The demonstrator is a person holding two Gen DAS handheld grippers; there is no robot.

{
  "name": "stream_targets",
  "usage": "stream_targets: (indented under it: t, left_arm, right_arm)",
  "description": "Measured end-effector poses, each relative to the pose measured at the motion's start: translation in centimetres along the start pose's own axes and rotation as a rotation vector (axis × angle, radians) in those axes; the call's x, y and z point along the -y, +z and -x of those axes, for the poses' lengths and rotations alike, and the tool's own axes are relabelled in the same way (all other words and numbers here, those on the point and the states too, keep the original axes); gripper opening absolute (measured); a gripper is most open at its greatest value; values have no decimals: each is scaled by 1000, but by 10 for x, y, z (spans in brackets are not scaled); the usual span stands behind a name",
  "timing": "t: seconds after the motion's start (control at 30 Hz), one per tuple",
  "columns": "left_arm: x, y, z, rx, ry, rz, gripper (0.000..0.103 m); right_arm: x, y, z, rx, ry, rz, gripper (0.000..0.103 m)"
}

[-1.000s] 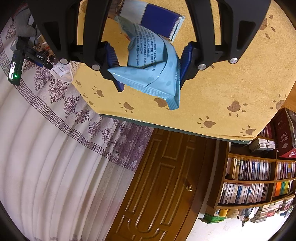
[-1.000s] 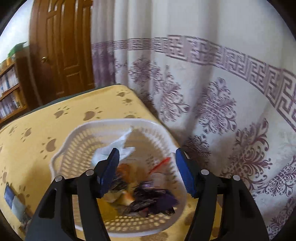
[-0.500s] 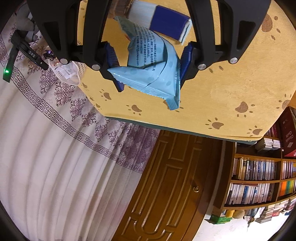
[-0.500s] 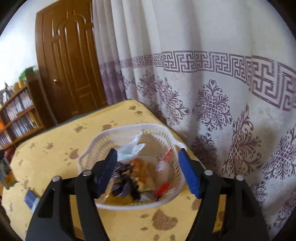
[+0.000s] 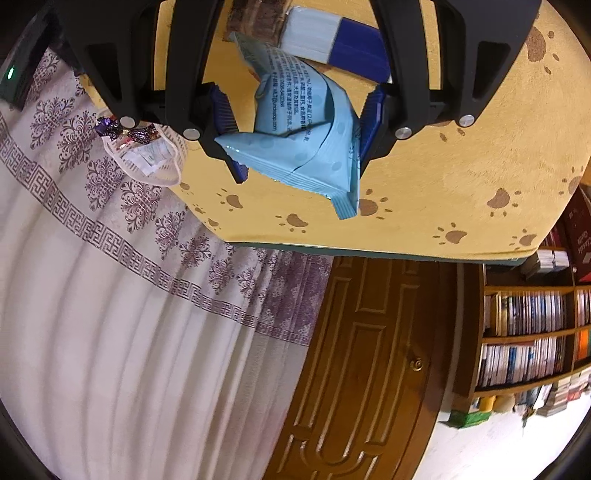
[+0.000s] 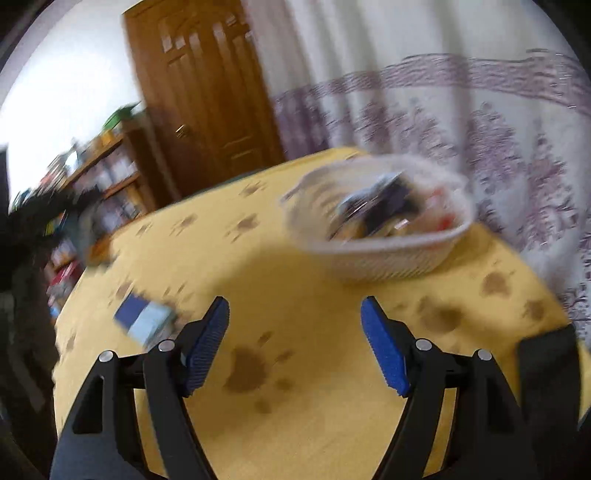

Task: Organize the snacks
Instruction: 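Move the right tool back toward the table while the left tool carries the blue bag to the basket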

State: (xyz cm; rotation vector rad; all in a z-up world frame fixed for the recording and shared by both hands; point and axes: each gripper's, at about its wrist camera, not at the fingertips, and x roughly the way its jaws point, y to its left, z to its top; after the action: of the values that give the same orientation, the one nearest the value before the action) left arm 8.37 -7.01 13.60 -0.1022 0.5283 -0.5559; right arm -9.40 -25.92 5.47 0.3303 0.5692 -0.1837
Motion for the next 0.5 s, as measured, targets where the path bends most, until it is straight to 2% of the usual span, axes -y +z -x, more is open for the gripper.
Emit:
stream_targets:
  t: [0.17,0.23,0.3,0.5]
  left_arm:
    - [17,-7,5,-21,-19,-7,56]
    - [25,-12,4,-41,-23,-18,56]
    - [36,-16,4,-53,-6,-54,56]
    - [60,-12,2,-74,9,-96,56]
  right_arm:
    - [-33,-22,-9,-49,80,92,76]
    - [-43,-25,-13,-64,109,131,86]
    - [-47,-27,-18,-85,138,138,91]
    - [-34,-25,-27,-123,123,93,92]
